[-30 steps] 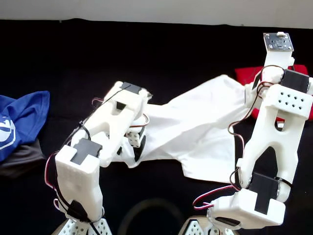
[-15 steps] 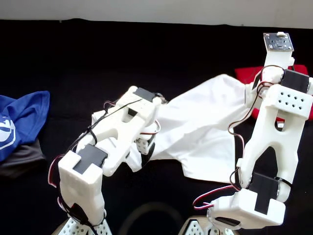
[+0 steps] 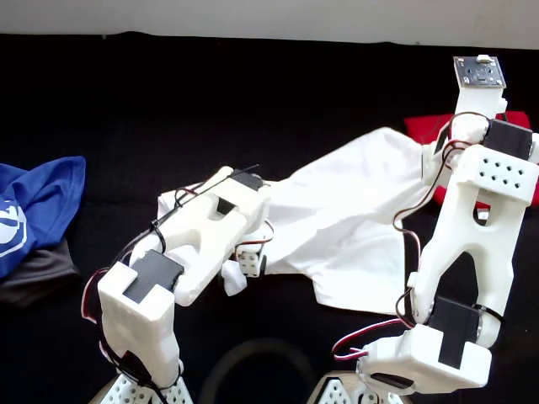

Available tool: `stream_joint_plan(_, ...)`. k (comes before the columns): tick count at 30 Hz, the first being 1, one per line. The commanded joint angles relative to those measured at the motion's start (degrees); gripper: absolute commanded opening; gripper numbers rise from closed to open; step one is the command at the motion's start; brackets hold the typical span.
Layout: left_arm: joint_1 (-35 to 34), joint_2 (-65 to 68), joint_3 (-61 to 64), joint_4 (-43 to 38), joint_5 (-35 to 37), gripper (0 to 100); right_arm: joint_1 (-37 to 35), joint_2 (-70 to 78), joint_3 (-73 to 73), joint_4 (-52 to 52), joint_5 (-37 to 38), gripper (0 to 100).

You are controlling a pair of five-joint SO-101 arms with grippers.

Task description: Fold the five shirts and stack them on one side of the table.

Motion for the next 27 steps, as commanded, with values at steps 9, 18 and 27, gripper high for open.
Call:
stream_joint_plan(9,-2.33,-1.80,-10.24,10.11,0.70,21,-0.48,-0.31,0.04,-0.92,-0.26,0.6)
stream_joint_plan(18,-6.11,-1.71,0.13,-4.48,0.70,21,-0.48,-0.31,0.04,-1.01,-0.26,0.6)
stream_joint_plan(27,-4.44,-2.42,2.86,-7.12,0.70,3,-0.48,-0.22,0.04,-1.10,-0.26,0.6)
